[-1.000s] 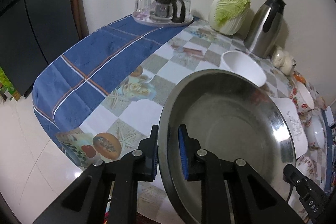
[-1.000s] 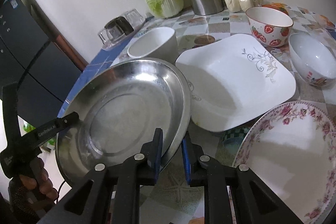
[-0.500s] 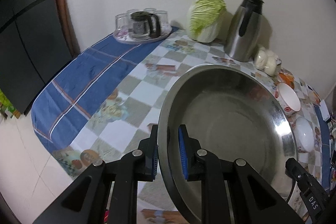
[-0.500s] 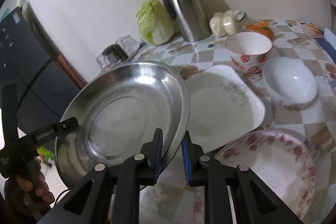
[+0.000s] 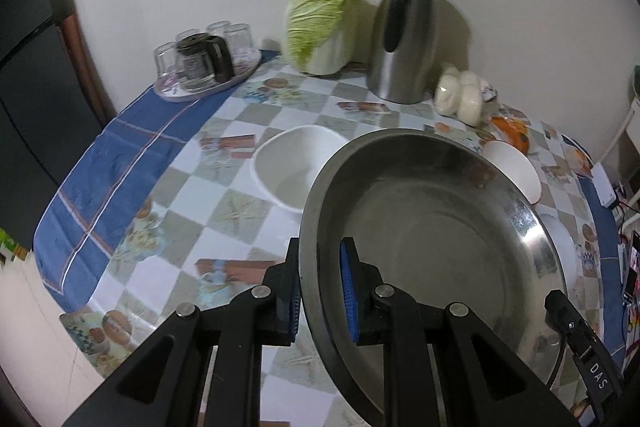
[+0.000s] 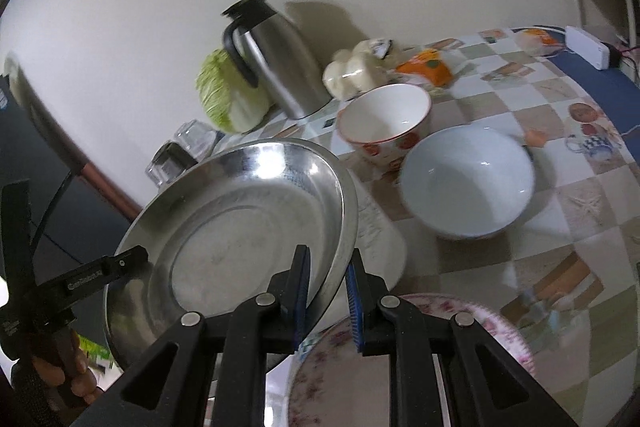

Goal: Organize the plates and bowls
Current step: 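Lift and carry the steel basin with both tools toward the white bowls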

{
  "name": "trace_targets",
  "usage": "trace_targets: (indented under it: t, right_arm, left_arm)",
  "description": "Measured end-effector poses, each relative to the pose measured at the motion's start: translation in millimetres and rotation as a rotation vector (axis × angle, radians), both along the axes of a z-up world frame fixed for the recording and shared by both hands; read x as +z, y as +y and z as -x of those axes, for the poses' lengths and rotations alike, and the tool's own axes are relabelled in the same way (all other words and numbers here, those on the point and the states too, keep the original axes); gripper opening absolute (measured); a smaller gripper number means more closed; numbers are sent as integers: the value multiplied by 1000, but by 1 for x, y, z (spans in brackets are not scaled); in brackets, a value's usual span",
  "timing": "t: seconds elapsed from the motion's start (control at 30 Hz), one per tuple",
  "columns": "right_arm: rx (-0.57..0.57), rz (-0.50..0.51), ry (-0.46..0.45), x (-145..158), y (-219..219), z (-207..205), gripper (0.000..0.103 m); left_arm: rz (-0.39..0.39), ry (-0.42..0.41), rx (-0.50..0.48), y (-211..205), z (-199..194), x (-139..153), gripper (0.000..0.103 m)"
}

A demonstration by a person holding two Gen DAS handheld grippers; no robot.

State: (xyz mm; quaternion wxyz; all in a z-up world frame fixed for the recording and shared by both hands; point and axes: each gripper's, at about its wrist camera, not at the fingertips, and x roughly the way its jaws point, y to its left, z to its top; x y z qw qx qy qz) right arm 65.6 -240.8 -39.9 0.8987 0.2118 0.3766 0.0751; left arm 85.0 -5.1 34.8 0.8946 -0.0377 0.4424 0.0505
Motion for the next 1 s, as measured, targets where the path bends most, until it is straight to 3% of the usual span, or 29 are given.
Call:
trace_targets:
  t: [0.3,0.67,1.0]
  right_arm:
    - [-55,-7,8,-3,-25,-9,19]
    - [-32,37,47,-19,-13,-24,19]
    - [-44,68,68,-24,-15,-31,19]
  left_arm:
    - [-10,22,-51,-22,-19,-10,18]
    - [17,90,-19,-6,-26,-39,18]
    - [12,120,-48,-11,-35,-54,18]
